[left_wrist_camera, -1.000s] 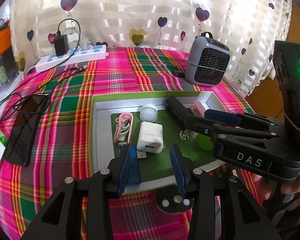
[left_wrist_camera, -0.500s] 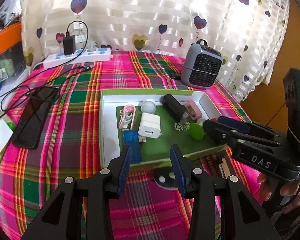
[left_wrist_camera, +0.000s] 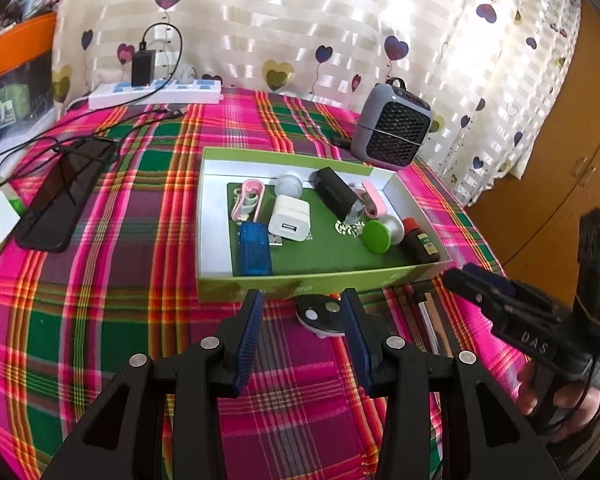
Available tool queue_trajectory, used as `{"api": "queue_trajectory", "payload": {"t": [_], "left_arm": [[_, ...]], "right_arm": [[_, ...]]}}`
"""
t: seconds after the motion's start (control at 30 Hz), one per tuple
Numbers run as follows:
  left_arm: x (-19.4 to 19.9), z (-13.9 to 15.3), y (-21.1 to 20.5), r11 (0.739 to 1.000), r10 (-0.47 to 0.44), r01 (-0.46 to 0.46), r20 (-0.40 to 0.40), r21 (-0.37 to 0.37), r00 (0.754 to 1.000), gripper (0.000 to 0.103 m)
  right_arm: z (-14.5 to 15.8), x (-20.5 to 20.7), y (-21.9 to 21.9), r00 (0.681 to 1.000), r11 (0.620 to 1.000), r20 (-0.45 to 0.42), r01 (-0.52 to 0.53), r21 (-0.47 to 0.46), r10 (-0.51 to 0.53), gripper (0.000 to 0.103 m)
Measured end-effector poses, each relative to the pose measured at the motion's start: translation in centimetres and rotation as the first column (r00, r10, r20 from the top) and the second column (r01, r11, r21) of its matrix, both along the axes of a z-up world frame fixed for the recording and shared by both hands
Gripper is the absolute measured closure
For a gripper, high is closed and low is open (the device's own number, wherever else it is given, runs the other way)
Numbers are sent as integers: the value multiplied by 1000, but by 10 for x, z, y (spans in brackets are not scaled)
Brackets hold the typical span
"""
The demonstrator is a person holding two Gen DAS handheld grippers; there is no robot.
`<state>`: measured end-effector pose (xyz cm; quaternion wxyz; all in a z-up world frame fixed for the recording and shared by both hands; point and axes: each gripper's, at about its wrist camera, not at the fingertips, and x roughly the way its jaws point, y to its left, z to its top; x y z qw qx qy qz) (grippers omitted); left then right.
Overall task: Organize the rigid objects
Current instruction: 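Close the right tool on the white rectangular bar while the left tool approaches the black round case, then close the left tool on the black round case beside the box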
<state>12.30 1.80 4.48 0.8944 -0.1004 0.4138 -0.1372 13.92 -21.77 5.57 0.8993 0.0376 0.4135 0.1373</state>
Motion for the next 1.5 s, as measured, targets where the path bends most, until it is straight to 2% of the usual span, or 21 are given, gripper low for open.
{"api": "queue_trajectory", "payload": {"t": [0.3, 0.5, 0.87, 1.0, 1.13, 1.5], "left_arm": [[-1, -10, 1, 1000, -12, 12, -30, -18, 999, 64], [0, -15, 0, 999, -21, 19, -44, -36, 999, 64], [6, -20, -3, 998, -36, 33, -62, -48, 997, 64], [8, -22, -6, 998, -41, 37, -72, -47, 997, 64], [11, -23, -11, 998, -50, 47, -75, -41, 996, 64], [20, -31, -23, 998, -59, 58, -106, -17, 993, 64]], "right_arm": [[-25, -18, 2, 998, 999, -64, 2, -42, -5, 58], [-32, -23, 6, 997, 994, -76, 9, -107, -17, 58], [-38, -24, 8, 997, 989, -75, 10, -146, -21, 58], [-39, -25, 11, 998, 982, -58, 12, -189, -23, 68], [-39, -24, 6, 998, 983, -54, 21, -184, -31, 79], [-38, -25, 1, 998, 989, -58, 11, -148, -20, 79]]}}
